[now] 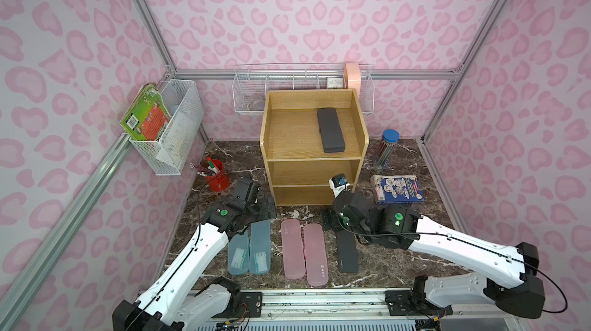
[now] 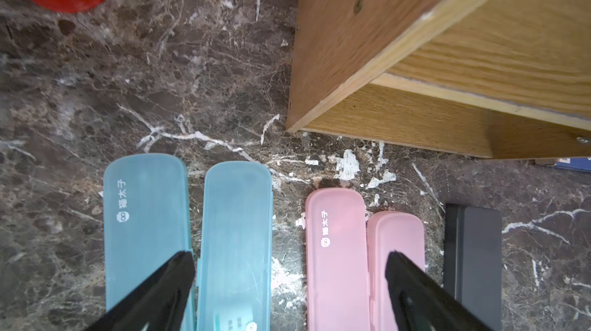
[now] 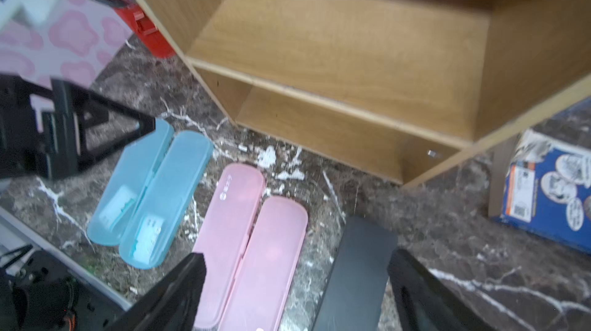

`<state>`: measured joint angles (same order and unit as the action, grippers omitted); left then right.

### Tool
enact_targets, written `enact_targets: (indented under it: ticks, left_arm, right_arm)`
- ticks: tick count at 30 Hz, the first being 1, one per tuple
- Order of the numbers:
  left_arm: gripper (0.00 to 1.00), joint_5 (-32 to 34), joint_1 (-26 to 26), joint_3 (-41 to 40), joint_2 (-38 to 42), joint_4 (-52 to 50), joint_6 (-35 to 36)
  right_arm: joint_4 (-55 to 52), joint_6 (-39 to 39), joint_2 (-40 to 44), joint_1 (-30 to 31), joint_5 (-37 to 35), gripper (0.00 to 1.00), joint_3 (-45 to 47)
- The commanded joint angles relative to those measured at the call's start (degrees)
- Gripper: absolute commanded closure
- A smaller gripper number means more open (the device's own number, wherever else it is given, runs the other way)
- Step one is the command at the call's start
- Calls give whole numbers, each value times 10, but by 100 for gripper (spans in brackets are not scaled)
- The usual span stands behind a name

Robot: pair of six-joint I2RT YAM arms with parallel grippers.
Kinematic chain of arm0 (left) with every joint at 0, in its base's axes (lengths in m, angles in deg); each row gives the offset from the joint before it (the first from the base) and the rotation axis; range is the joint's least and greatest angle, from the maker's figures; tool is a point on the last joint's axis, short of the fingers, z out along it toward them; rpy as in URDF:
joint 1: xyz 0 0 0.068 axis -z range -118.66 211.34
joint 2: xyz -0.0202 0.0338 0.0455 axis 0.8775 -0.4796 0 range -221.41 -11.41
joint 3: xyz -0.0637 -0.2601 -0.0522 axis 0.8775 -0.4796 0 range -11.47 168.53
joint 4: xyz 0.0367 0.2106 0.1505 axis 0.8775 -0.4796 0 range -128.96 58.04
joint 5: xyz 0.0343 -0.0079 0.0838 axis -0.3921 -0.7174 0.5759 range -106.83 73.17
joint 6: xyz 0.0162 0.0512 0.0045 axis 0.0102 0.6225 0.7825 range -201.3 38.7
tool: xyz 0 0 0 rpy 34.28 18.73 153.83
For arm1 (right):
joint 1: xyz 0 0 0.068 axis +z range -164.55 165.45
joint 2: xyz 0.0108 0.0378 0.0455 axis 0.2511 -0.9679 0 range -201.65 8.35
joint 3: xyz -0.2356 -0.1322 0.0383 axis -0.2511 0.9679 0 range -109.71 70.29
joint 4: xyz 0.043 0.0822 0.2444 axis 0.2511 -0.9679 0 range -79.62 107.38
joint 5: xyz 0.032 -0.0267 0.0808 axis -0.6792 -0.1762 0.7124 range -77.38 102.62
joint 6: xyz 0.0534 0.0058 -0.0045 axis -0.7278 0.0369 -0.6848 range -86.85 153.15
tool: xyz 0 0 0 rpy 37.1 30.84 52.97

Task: Place the pencil cases on the shelf according to color
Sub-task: Pick up the pencil case from the center of the board.

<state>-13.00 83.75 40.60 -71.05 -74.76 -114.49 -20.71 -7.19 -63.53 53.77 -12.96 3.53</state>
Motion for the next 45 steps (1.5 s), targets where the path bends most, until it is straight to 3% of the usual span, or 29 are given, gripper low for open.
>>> enact_targets:
  ticks: [1, 6, 14, 24, 35, 40, 45]
  left_arm:
    - [2, -22, 1, -15, -2, 2, -26]
    - [2, -28, 0, -58, 7, 21, -40]
    - [2, -41, 1, -80, -1, 39, -45]
    - [2, -40, 2, -69, -28, 52, -43]
    - [2, -46, 4, -74, -43, 61, -43]
    - [2, -52, 6, -75, -52, 71, -43]
    - [2, -46, 7, -56, -63, 57, -37]
  right_arm:
    - [-15, -114, 17, 9, -3, 7, 68]
    - [16, -187, 54, 7, 67, 4, 195]
    - [84, -216, 74, -8, 135, 3, 286]
    - [24, -218, -39, -22, 150, 4, 257]
    - [67, -238, -113, 5, 162, 5, 267]
    - [102, -256, -111, 18, 167, 12, 289]
    - [90, -274, -97, 40, 134, 28, 288]
